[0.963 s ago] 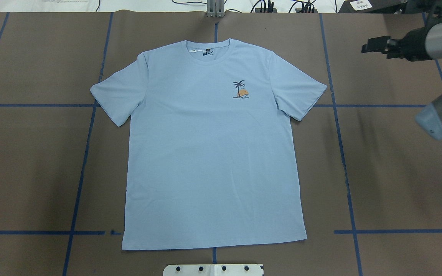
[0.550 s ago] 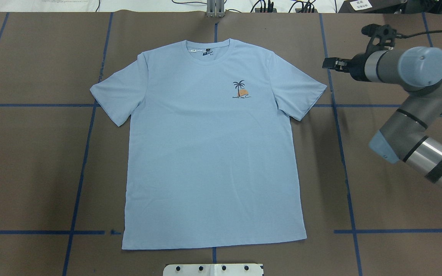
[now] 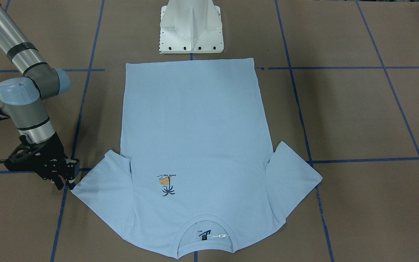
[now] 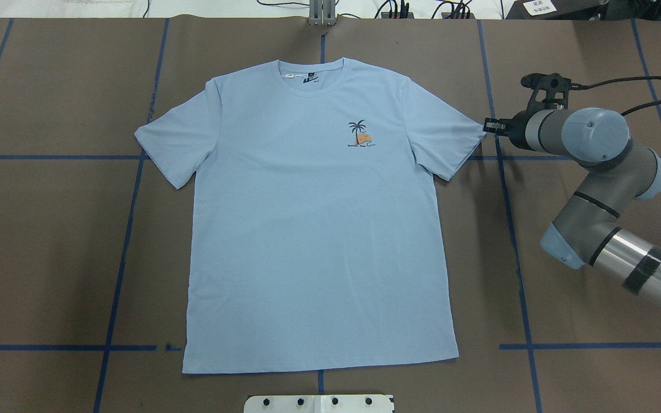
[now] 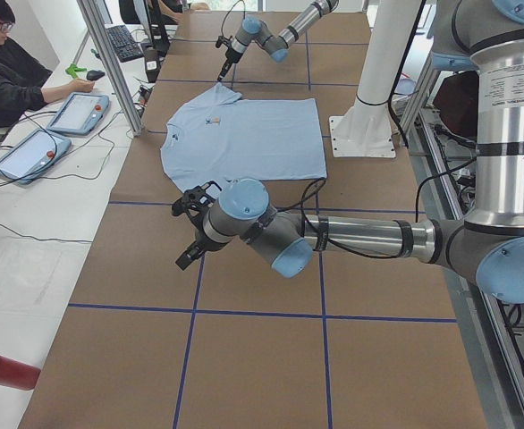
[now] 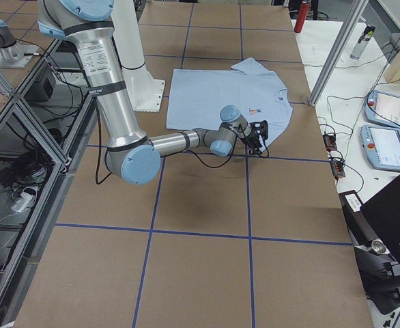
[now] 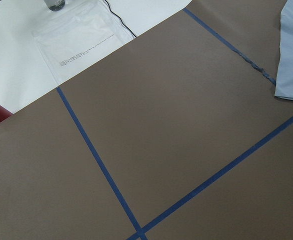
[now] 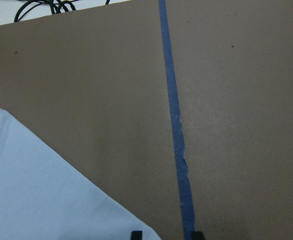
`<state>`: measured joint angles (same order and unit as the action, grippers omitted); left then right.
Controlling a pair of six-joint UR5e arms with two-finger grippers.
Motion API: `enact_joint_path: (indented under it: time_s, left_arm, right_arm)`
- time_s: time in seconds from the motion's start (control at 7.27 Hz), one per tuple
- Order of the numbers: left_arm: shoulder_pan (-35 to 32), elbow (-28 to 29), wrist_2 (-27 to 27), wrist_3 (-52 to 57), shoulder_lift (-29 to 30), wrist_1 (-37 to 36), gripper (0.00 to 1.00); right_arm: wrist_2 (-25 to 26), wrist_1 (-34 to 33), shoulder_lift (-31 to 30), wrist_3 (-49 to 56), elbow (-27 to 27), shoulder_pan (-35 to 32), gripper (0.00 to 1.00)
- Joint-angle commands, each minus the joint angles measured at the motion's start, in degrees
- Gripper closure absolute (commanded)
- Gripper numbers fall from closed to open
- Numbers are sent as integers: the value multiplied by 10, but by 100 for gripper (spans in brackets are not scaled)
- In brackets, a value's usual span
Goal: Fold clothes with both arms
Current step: 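Move the right gripper in toward the shirt sleeve nearest it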
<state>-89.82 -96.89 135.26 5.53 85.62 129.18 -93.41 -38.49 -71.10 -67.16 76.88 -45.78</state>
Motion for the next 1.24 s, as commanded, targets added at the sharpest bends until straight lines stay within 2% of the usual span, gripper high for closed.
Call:
enact_joint_path:
  time_s: [0.0,0.69,1.1]
  left_arm:
    - [0,1,0,0,0,4,0]
    - [0,1,0,0,0,5,0]
    - [0,1,0,0,-1,5,0]
  right_arm:
    - [10,2,3,1,-10,15,56]
    - [12,0,13,18,-16,15,65]
    - [13,0,14,19,-16,8,65]
